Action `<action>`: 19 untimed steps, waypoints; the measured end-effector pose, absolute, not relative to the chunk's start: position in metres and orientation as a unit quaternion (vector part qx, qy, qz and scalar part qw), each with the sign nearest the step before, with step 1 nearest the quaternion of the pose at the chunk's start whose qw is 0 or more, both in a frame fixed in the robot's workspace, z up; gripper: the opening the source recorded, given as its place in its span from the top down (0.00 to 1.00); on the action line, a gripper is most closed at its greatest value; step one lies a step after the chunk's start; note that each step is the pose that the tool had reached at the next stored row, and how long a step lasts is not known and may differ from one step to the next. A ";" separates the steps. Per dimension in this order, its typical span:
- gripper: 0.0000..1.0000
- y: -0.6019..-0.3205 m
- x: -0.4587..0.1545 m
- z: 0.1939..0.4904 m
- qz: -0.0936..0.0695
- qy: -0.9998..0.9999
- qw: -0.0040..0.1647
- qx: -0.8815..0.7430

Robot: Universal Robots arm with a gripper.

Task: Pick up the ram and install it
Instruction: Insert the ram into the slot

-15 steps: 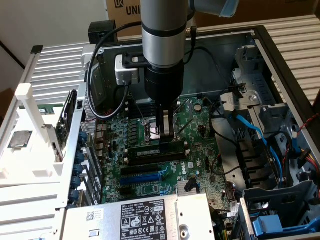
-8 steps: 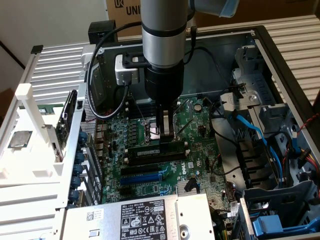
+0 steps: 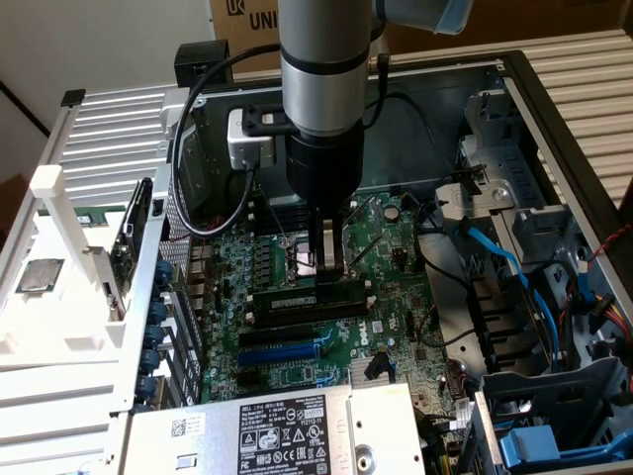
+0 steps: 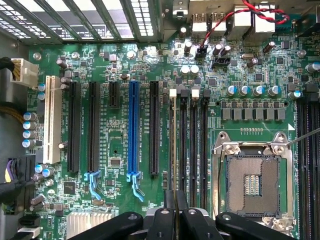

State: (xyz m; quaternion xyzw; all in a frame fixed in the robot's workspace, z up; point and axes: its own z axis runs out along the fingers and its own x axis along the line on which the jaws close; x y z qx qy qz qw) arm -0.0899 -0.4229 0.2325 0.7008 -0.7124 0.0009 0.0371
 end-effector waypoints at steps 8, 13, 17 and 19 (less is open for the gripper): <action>0.88 -0.424 -0.090 0.232 0.000 -0.712 0.036 0.701; 0.88 -0.425 -0.091 0.232 -0.001 -0.712 0.032 0.701; 0.88 -0.425 -0.091 0.232 -0.001 -0.713 0.030 0.701; 0.88 -0.425 -0.091 0.232 -0.001 -0.713 0.029 0.701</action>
